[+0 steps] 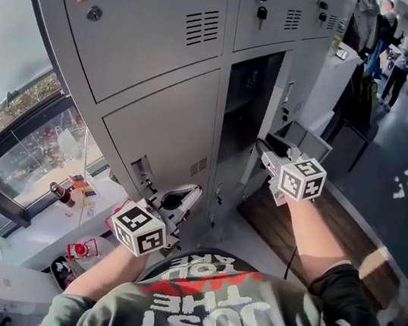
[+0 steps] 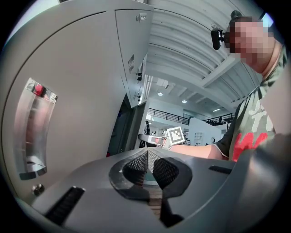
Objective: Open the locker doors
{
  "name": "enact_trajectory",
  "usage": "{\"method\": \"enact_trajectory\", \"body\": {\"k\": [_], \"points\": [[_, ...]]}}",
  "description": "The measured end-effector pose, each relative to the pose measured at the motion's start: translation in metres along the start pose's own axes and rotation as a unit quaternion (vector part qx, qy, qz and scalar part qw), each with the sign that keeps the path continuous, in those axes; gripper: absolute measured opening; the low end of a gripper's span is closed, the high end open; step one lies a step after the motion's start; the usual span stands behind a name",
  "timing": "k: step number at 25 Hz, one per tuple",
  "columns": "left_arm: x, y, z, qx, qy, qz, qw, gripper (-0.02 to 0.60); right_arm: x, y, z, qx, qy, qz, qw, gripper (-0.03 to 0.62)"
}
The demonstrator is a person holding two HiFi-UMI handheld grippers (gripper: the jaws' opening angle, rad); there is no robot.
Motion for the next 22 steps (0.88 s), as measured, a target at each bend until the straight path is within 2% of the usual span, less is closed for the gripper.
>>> {"method": "enact_trajectory", "body": {"k": [22], "points": [[-0.011, -0.003, 0.035, 0.017, -0.045, -0.003, 0.9988, 0.002, -0.041, -0.012, -0.078, 0.006, -0.080, 0.005, 0.997, 0.147]]}}
Point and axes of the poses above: the fingertips, and each gripper's own axes: z forward along the fingers, x to its left, y out of its top, the point moved 7 cm from there along -z, backward along the fingers, and after that the axes turned 12 degrees about -z, right-handed, at the moved point
